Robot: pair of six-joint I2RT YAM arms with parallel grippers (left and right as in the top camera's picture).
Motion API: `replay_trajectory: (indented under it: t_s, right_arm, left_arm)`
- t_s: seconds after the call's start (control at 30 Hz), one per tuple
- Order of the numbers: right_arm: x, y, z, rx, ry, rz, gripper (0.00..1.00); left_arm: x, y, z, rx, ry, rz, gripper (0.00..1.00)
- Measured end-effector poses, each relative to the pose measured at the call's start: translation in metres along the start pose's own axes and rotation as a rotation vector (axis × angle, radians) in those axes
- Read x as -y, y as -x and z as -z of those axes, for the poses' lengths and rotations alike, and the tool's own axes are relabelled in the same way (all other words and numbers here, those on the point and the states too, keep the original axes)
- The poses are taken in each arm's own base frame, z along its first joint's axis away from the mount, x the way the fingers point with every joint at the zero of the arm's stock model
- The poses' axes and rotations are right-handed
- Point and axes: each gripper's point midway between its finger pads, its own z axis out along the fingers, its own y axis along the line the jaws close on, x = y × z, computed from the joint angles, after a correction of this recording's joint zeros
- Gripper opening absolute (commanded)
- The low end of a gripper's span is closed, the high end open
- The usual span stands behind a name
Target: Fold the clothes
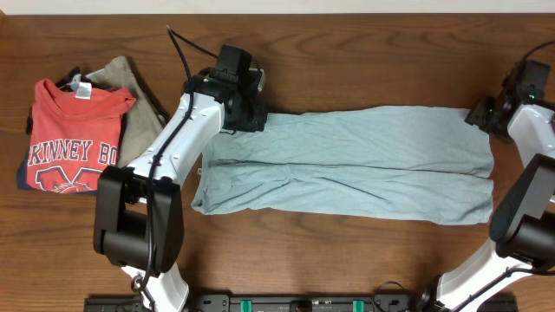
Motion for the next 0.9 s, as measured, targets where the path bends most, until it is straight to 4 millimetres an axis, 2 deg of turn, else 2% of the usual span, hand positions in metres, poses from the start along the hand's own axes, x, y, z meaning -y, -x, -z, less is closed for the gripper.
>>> replay_trajectory:
  t_s: [0.2,0.3,0.4,0.5,0.57,0.6,0.67,0.7,0.9]
  right_arm:
    - [0.000,0.012,-0.007,0.047,0.009,-0.017,0.59]
    - [-0.004,0.009,-0.022,0.039,0.021,-0.018,0.59]
    - [-0.005,-0.002,-0.043,0.004,0.026,-0.018,0.59]
    - [-0.006,0.000,-0.054,0.019,0.027,-0.021,0.59]
    - [-0.008,0.003,-0.056,0.032,0.034,-0.022,0.50]
    - [-0.008,0.004,-0.057,0.036,0.035,-0.021,0.37]
    - [-0.008,0.005,-0.058,0.041,0.036,-0.022,0.06]
    - [-0.008,0.005,-0.058,0.041,0.036,-0.027,0.01]
    - [-0.008,0.000,-0.057,0.015,0.036,-0.028,0.01]
  left_arm:
    - [0.000,-0.003,0.000,-0.011,0.002,0.002,0.06]
    - [-0.001,-0.004,0.000,-0.016,0.002,0.003,0.06]
    - [0.000,-0.004,0.000,-0.016,0.002,0.004,0.06]
    - [-0.001,-0.004,0.000,-0.018,0.002,0.004,0.06]
    - [-0.001,-0.005,0.000,-0.022,0.003,0.005,0.06]
    - [-0.001,-0.006,0.000,-0.023,0.003,0.005,0.06]
    - [-0.001,-0.006,0.000,-0.025,0.002,0.005,0.06]
    - [0.000,-0.006,0.000,-0.025,0.000,0.005,0.06]
    - [0.000,-0.006,0.000,-0.025,-0.004,0.006,0.06]
